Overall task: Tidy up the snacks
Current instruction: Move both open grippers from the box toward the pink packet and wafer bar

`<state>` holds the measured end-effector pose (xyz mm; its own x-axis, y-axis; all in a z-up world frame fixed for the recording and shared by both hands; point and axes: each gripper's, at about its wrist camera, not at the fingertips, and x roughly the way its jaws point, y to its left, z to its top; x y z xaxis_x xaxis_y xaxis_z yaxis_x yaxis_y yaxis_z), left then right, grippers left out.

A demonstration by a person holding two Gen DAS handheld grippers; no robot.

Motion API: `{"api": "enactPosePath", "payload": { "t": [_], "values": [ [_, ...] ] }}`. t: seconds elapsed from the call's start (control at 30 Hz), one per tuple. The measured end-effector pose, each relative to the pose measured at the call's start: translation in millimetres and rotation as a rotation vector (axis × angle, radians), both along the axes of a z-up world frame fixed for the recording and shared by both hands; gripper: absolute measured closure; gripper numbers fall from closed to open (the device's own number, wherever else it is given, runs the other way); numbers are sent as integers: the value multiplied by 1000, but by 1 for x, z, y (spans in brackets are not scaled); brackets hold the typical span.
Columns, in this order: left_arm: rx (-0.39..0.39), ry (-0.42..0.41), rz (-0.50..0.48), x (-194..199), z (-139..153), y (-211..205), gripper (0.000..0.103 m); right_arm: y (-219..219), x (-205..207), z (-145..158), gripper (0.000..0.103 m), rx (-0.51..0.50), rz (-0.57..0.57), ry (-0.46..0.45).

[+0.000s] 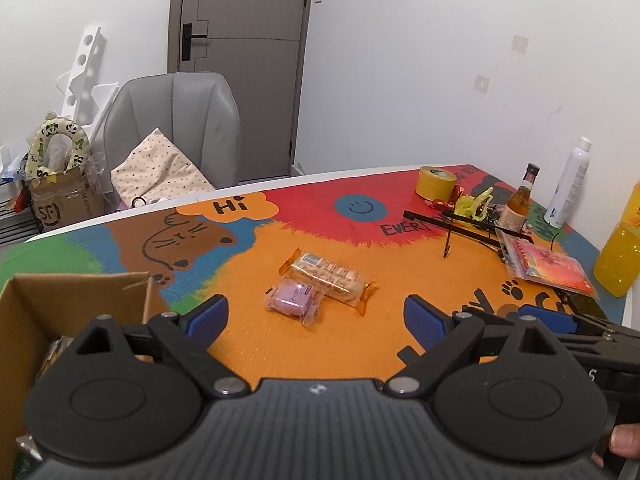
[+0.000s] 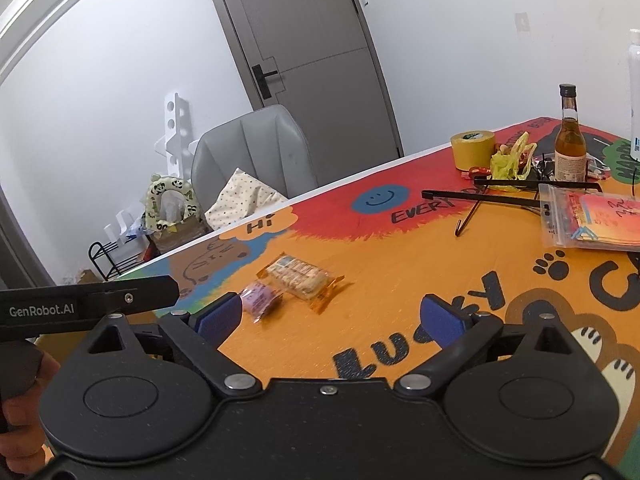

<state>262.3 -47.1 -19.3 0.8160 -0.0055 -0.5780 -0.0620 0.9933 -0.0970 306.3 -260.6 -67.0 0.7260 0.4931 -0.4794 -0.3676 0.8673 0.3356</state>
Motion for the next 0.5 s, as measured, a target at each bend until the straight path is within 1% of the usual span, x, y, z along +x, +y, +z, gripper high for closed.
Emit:
{"api": "enactPosePath", "payload": {
  "t": [0.13, 0.23, 0.4, 0.5],
  "values": [
    [-2, 15, -2, 16, -4, -3, 11, -2, 15, -5, 8, -1, 10, 15],
    [11, 17, 4, 26, -7, -6, 11, -1, 26, -8, 10, -8, 19, 23],
    [18, 49, 5, 46, -17, -8, 20, -1, 47, -15, 16, -7, 33, 56],
    [18, 71, 24, 58, -26, -5, 22, 2, 57, -18, 17, -10, 43, 66]
  ]
}}
